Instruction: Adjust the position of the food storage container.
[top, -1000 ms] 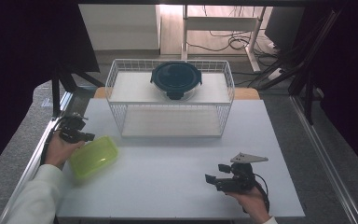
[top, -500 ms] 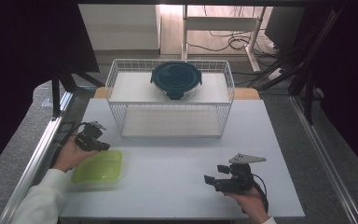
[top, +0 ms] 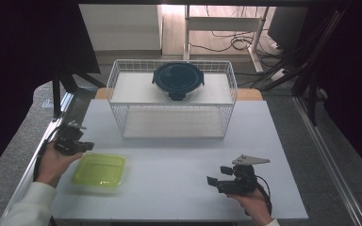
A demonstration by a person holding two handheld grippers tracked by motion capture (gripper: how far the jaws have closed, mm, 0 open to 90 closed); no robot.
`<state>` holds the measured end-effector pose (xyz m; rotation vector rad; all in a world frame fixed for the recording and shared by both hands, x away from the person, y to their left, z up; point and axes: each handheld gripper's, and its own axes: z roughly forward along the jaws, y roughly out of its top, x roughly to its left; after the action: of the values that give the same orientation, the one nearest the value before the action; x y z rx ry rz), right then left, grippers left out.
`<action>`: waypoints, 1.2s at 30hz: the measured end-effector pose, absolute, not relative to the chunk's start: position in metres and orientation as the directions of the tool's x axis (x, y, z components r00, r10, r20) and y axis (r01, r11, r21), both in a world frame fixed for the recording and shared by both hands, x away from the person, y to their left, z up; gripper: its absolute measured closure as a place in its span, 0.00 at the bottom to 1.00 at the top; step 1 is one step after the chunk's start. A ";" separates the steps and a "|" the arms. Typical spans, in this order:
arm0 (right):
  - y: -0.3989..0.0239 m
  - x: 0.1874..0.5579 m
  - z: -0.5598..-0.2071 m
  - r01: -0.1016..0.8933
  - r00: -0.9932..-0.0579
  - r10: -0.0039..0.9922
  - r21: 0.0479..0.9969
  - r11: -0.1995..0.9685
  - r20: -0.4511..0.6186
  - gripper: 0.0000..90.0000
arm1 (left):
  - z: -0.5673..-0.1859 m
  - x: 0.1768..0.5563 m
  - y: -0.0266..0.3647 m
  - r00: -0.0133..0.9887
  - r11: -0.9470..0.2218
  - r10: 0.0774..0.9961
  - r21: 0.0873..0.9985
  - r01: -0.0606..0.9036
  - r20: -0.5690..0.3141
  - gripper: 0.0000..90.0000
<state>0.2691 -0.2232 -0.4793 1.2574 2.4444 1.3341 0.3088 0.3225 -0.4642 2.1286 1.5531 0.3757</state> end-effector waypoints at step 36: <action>-0.229 0.270 -0.475 0.624 -0.633 0.716 0.742 0.247 0.294 0.27 | -0.507 0.264 0.305 0.305 -0.162 0.908 0.430 0.888 -0.287 1.00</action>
<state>0.2701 -0.2288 -0.4746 1.2933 2.3959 1.3451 0.2644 0.3048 -0.5069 2.0565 1.5903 0.0505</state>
